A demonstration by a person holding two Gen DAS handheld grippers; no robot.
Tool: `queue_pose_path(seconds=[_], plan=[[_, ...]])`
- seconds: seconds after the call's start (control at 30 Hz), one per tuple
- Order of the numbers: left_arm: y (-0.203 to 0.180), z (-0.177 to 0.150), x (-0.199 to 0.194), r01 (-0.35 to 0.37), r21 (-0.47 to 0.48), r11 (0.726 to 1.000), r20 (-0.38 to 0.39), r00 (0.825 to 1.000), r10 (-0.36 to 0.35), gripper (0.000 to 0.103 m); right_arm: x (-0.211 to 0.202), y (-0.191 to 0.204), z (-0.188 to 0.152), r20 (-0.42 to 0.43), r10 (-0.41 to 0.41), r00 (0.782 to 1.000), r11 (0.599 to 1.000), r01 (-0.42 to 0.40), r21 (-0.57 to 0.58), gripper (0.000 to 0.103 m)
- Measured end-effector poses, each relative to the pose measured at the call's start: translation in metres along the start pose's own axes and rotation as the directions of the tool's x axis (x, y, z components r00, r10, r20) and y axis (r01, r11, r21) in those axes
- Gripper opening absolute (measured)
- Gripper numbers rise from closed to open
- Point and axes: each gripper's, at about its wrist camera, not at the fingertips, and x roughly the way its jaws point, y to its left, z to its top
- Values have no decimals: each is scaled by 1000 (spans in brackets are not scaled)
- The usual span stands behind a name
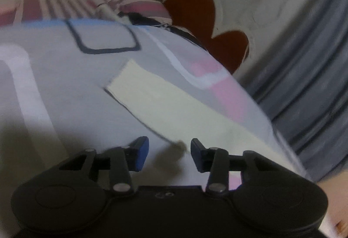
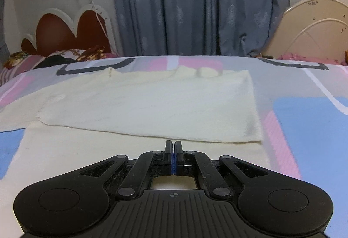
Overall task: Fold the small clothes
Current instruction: 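Grasp the other sleeve cuff with the left tool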
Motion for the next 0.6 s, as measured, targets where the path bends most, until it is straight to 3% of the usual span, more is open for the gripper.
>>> queue_pose_path(seconds=[0.07,0.17,0.2,0.23,0.27,0.3,0.33,0.5,0.6], plan=[[9,6,6,30,-69,997,2,1000,-30,40,1,6,2,11,-4,1000,1000,4,-5,0],[10,14,16,39,-92,995,0,999,-39,28,4,11,8,13,-15,1000,1000,15,-11,0],[10,16,19,31,-80,996,-8,999,-32,14,5,12,8,9,-18,1000,1000,18,-12,0],[9,22,24,28,-70,997,-19,999,-29,2,7,12,9,0,-21,1000,1000,21,-13,12],[5,27,28,30,-63,998,-22,999,-32,2,7,12,11,-1,-28,1000,1000,28,-11,46],[6,27,26,33,-54,998,-14,999,-34,2,4,12,12,15,-39,999,999,39,-9,63],[-1,31,26,39,-30,999,-6,999,-39,2,-1,15,12,44,-44,998,999,45,-14,71],[-69,27,22,127,149,981,12,991,-130,2,-12,7,17,82,-35,996,999,36,0,70],[-139,2,23,223,284,933,-37,974,-221,2,-13,-3,16,84,-46,995,999,44,25,70]])
